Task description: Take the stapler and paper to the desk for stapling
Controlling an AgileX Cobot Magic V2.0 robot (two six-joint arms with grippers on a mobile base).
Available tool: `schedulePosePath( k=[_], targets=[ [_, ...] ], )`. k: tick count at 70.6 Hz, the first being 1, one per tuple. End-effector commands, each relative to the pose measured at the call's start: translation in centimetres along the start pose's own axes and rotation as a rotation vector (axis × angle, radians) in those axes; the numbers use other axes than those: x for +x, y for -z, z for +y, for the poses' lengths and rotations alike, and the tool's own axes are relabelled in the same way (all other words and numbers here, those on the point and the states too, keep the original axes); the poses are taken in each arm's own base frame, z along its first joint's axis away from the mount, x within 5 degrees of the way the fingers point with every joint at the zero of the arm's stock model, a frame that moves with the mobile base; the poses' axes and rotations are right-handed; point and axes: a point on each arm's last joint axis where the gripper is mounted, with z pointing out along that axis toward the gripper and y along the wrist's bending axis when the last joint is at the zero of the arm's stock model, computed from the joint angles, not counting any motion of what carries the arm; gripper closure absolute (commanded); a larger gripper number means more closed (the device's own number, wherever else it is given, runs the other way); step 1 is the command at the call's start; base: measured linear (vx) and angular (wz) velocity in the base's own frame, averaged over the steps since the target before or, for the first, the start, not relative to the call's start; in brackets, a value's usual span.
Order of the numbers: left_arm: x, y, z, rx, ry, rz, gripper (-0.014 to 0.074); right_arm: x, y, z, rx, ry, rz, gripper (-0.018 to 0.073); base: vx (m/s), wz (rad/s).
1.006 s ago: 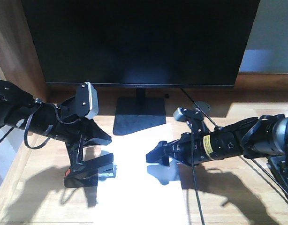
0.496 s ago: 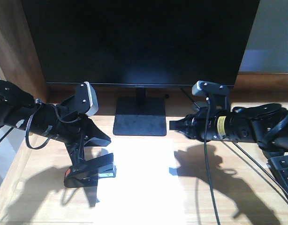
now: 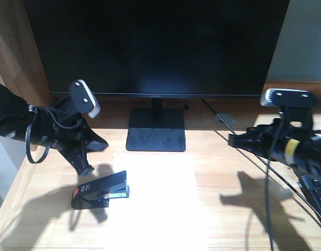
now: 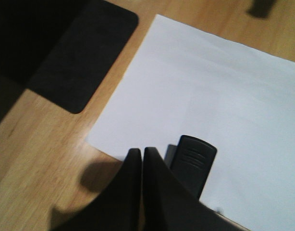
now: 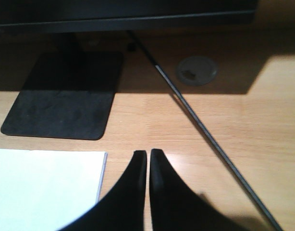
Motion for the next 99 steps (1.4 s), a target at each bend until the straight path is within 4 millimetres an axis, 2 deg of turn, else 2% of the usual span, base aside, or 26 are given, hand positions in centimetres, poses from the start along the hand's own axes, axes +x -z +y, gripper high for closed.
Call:
schedulePosePath(
  k=[1, 13, 23, 35, 48, 58, 67, 78, 99],
  targets=[
    [-1.6, 2.5, 0.5, -0.135, 0.091, -0.067, 0.0603, -1.3, 2.3, -0.4, 0.033, 0.085, -0.103, 0.0565, 0.00, 0.00],
    [-1.2, 4.1, 1.3, -0.331, 0.204, -0.076, 0.0603, -1.0, 4.7, -0.6, 0.032, 0.096, -0.164, 0.0565, 0.00, 0.00],
    [-0.4, 5.5, 1.2, -0.473, 0.289, -0.121, 0.0603, -0.7, 6.4, -0.9, 0.034, 0.092, -0.211, 0.0565, 0.00, 0.00],
    [0.8, 7.6, 0.0, -0.610, 0.323, -0.259, 0.0603, -0.3, 8.1, -1.2, 0.039, 0.091, -0.260, 0.0565, 0.00, 0.00],
    [2.5, 10.1, -2.5, -0.727, 0.300, -0.435, 0.0603, 0.4, 9.6, -1.4, 0.036, 0.086, -0.302, 0.0565, 0.00, 0.00],
    [4.3, 11.3, -4.6, -0.762, 0.285, -0.489, 0.0603, 1.1, 10.5, -1.6, 0.032, 0.084, -0.324, 0.0565, 0.00, 0.00],
    [5.7, 12.4, -6.4, -0.779, 0.274, -0.527, 0.0603, 1.0, 11.3, -1.6, 0.025, 0.081, -0.355, 0.0565, 0.00, 0.00],
    [7.1, 13.3, -8.1, -0.792, 0.262, -0.562, 0.0603, 1.0, 11.4, -1.6, 0.025, 0.080, -0.359, 0.0565, 0.00, 0.00],
    [7.3, 14.0, -8.7, -0.796, 0.256, -0.583, 0.0603, 1.0, 11.4, -1.6, 0.023, 0.081, -0.359, 0.0565, 0.00, 0.00]
  ],
)
